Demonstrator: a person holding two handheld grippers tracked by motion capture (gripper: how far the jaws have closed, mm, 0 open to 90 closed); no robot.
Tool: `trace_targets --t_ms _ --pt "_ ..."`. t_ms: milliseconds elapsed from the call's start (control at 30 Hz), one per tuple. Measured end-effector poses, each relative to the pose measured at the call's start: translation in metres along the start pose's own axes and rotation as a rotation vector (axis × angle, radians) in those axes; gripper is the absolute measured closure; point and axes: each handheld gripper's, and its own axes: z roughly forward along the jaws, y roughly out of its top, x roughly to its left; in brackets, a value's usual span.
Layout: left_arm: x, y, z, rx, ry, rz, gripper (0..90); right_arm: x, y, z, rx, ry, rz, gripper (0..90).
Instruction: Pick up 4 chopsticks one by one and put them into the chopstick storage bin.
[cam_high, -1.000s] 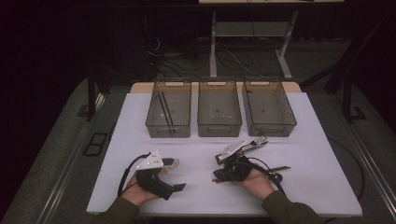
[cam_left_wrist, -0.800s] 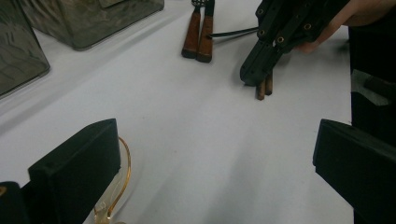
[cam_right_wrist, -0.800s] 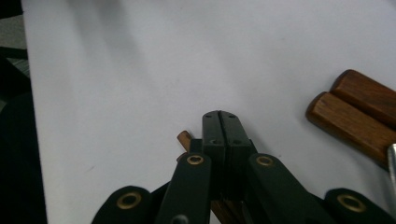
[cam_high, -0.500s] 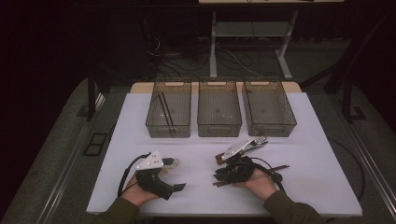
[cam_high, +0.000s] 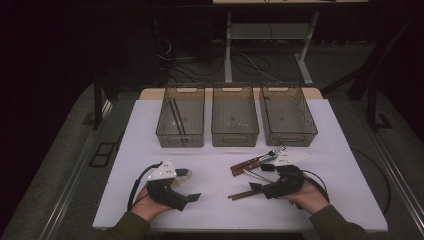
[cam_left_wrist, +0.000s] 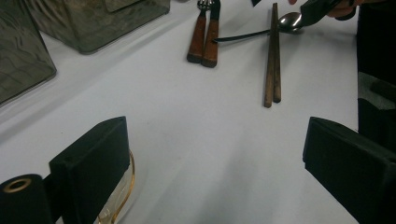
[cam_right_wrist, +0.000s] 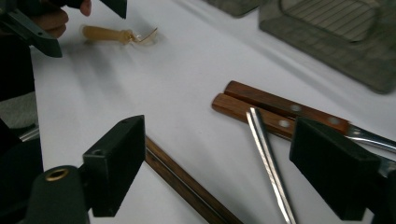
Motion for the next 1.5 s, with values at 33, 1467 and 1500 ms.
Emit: trace_targets --t_ms 33,1467,1500 --pt "0.0 0.0 0.0 0.002 -0.001 -0.002 7.0 -0.002 -0.003 -0.005 -0.012 -0.01 -0.001 17.9" --pt "-0.004 0.04 0.047 0.033 -0.021 0.006 38.2 -0.025 -0.048 -0.05 -0.071 -0.151 0.038 14.6" --pt "-0.005 0.041 0.049 0.035 -0.026 0.008 38.2 -0.025 -0.048 -0.05 -0.071 -0.151 0.038 14.6"
